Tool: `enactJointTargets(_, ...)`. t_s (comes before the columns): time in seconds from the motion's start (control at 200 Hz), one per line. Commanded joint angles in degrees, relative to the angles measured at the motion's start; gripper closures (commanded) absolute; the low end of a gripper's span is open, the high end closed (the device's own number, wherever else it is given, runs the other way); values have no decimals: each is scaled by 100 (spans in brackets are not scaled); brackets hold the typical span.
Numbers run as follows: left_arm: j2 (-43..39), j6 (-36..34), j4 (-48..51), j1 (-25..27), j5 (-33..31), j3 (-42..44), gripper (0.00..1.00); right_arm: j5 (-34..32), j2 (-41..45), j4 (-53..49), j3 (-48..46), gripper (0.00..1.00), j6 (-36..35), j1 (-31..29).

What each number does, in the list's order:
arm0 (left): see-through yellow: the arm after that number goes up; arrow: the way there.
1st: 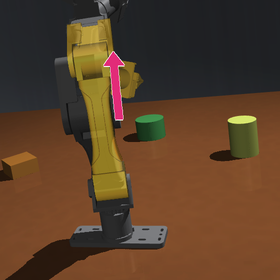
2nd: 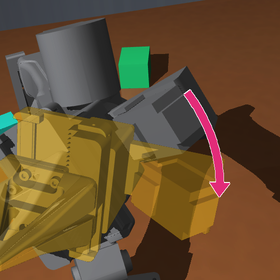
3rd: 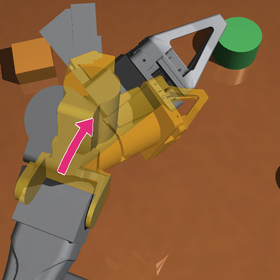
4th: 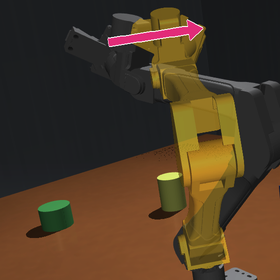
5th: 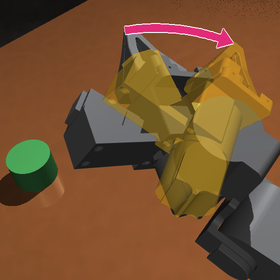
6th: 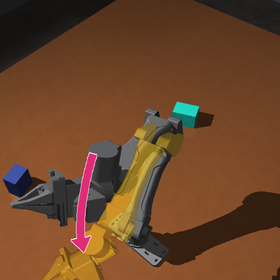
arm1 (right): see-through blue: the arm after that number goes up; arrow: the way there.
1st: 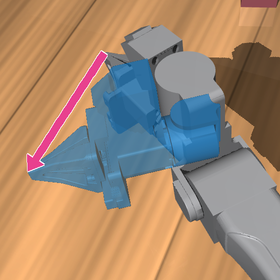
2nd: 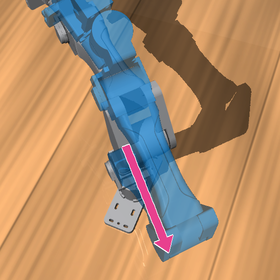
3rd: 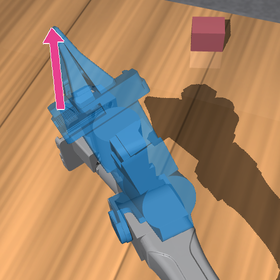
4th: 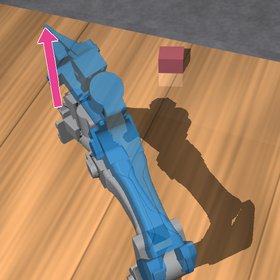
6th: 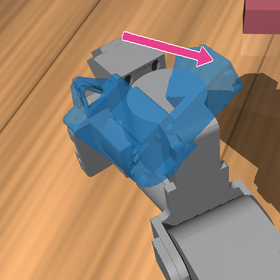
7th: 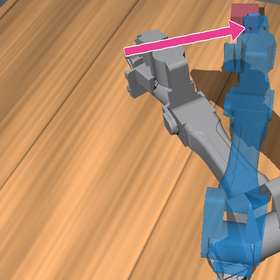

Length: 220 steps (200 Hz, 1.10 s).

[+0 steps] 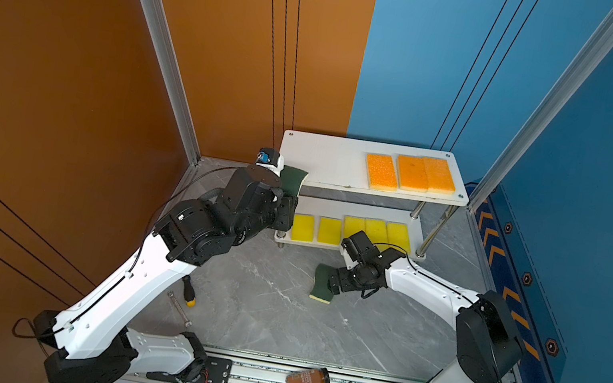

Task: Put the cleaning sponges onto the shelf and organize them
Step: 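Lift the green sponge with the left gripper while the right gripper hovers over the other, then carry the green sponge up toward the top shelf with the left gripper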

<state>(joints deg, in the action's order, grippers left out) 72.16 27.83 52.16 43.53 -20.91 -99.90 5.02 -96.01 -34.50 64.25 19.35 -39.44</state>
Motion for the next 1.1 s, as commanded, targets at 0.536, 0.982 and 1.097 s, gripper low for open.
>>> enactJointTargets(0.536,2632,-332,-653,167,-99,-2511,48,3,111,232,-383,2,147,-37)
enactJointTargets(0.982,3458,-68,-926,208,-647,-3075,42,-6,248,365,-633,2,183,-131)
enactJointTargets(1.097,3593,-42,-938,196,-722,-3184,43,13,249,388,-656,2,175,-117)
